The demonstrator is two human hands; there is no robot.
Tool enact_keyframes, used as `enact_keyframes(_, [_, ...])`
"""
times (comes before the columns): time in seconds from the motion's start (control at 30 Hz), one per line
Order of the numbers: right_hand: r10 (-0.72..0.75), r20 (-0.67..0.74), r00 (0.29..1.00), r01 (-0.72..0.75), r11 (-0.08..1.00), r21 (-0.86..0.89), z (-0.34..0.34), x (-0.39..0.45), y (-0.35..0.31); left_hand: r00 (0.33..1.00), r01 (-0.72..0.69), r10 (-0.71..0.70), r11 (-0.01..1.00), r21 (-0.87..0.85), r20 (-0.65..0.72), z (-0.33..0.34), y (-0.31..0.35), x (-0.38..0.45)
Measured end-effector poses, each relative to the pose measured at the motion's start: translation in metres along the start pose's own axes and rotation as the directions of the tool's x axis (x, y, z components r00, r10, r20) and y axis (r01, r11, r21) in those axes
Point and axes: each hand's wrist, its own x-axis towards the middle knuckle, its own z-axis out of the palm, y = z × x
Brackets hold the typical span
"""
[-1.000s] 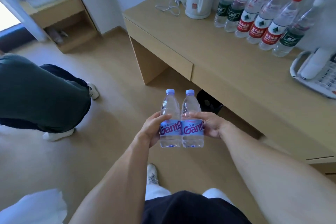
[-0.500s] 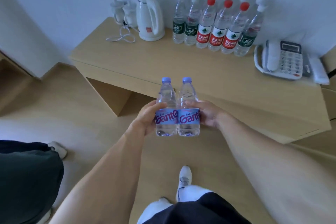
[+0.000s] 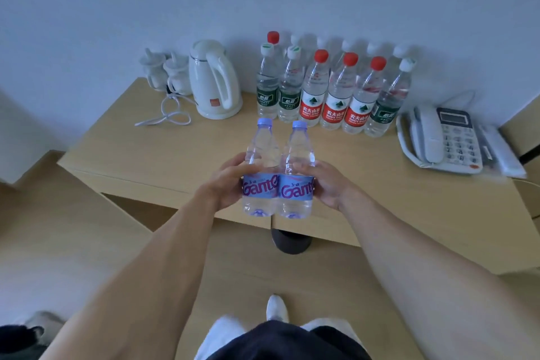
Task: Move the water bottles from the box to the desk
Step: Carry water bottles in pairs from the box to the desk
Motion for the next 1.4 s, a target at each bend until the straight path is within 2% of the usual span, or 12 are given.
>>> enact_keyframes(0.3, [-0.086,-0.164,0.983,0.088,0.996,0.005,-0.002,0.059,-0.030,0.985,-0.079,0.046,0.976,0.202,0.166,-0.028,0.058,0.062])
enact_keyframes(0.53, [-0.223,-0.249,0.943,0.167,0.960,-0.225,0.006,0.081,-0.050,0.956,-0.147,0.050,0.934,0.324,0.290,-0.053,0.092,0.097])
enact_keyframes(0.67, [-0.206,-0.310,0.928,0.085,0.929,-0.361,0.008,0.088,-0.053,0.956,-0.196,0.074,0.882,0.429,0.285,-0.065,0.101,0.112])
enact_keyframes(0.9, [-0.267,-0.364,0.892,0.108,0.909,-0.403,0.007,0.100,-0.044,0.940,-0.313,0.189,0.810,0.496,0.286,-0.065,0.097,0.120])
enact_keyframes(1.17, [-0.273,-0.367,0.889,0.081,0.884,-0.461,0.010,0.105,-0.044,0.941,-0.337,0.237,0.728,0.597,0.242,-0.070,0.090,0.121])
enact_keyframes(1.33, [-0.278,-0.349,0.895,0.070,0.860,-0.506,0.014,0.097,-0.057,0.912,-0.410,0.280,0.645,0.645,0.300,-0.068,0.089,0.112])
enact_keyframes(1.4, [-0.310,-0.387,0.869,0.060,0.841,-0.538,0.017,0.092,-0.067,0.910,-0.414,0.279,0.622,0.665,0.306,-0.067,0.092,0.110])
